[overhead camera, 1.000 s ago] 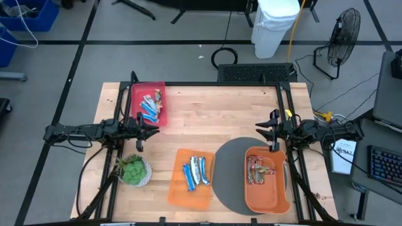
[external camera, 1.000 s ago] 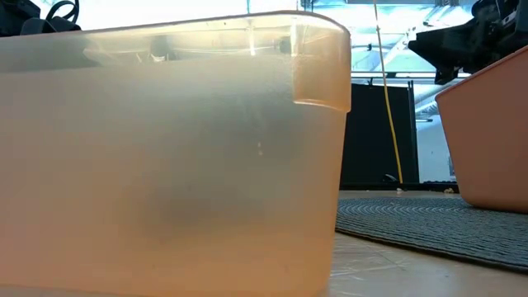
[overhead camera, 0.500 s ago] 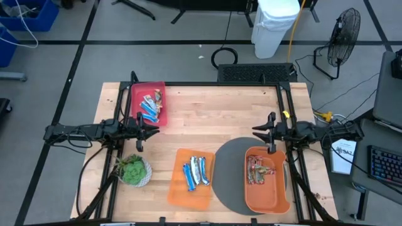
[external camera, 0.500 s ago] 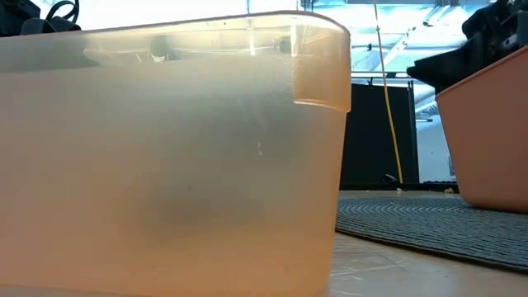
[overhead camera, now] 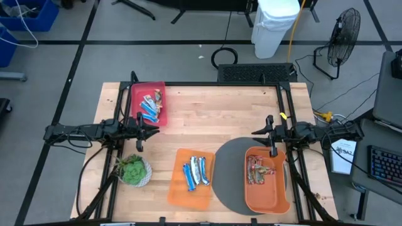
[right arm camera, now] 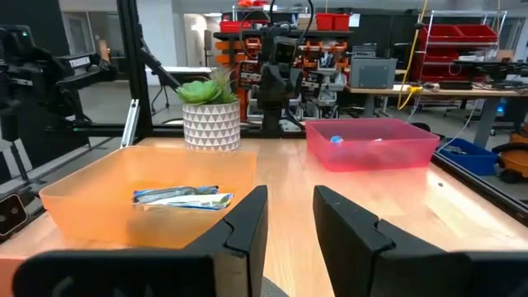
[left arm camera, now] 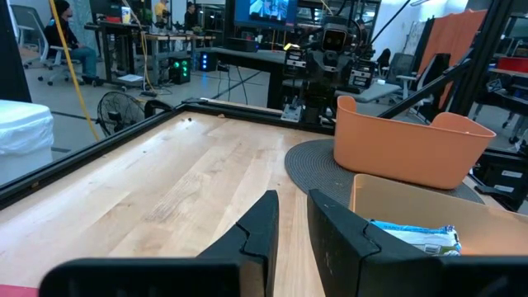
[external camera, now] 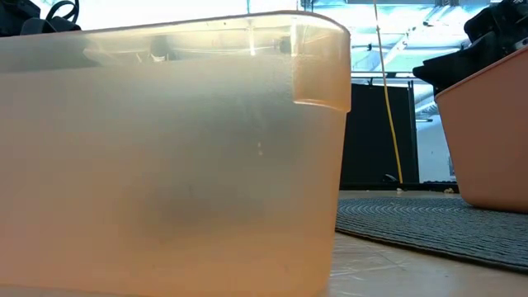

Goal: Pick and place Granola Bars by type
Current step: Return to Home Position

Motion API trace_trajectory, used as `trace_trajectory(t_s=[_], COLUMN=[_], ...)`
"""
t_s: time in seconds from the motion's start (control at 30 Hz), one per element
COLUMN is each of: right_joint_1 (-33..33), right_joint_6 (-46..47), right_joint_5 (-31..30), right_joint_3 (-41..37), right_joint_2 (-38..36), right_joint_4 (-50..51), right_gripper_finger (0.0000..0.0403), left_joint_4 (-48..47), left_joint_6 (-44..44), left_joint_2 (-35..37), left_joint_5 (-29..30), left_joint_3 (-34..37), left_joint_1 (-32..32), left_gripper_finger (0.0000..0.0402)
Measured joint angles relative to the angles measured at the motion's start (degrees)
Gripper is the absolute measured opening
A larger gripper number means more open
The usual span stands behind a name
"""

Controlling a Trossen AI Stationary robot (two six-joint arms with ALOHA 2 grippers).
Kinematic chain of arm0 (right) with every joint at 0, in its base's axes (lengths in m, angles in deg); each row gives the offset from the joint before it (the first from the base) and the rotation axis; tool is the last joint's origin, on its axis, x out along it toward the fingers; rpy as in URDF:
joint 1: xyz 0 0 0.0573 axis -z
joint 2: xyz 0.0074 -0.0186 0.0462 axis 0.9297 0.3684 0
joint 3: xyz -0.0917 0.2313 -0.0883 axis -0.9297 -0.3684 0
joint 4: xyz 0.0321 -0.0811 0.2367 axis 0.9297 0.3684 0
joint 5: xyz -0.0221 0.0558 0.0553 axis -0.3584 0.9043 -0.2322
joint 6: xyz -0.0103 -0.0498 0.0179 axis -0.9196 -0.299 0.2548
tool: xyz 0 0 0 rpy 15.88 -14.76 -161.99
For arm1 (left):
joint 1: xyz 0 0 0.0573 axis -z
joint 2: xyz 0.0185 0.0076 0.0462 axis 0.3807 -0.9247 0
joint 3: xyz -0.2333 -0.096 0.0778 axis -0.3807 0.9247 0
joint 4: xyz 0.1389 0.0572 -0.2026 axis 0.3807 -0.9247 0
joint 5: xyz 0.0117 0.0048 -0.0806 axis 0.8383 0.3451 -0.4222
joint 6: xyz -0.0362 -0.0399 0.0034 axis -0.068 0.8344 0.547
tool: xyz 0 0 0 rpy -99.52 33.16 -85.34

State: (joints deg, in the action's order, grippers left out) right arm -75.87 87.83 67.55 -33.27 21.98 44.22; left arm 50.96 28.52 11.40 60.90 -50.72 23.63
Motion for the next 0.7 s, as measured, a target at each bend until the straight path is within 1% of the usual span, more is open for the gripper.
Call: trace_trajectory(t_s=[0.7], right_joint_1=[0.0], right_joint_6=[-0.5], right_joint_5=[-0.1], right_joint_3=[0.0], right_joint_2=[0.0], right_joint_4=[0.0], right_gripper_finger=[0.0091], left_joint_4=[0.0], left_joint_6=[0.0], left_joint_2=[0.0], left_joint_5=[0.0], left_joint_3=[0.0], left_joint_1=[0.0], left_gripper_finger=[0.0072])
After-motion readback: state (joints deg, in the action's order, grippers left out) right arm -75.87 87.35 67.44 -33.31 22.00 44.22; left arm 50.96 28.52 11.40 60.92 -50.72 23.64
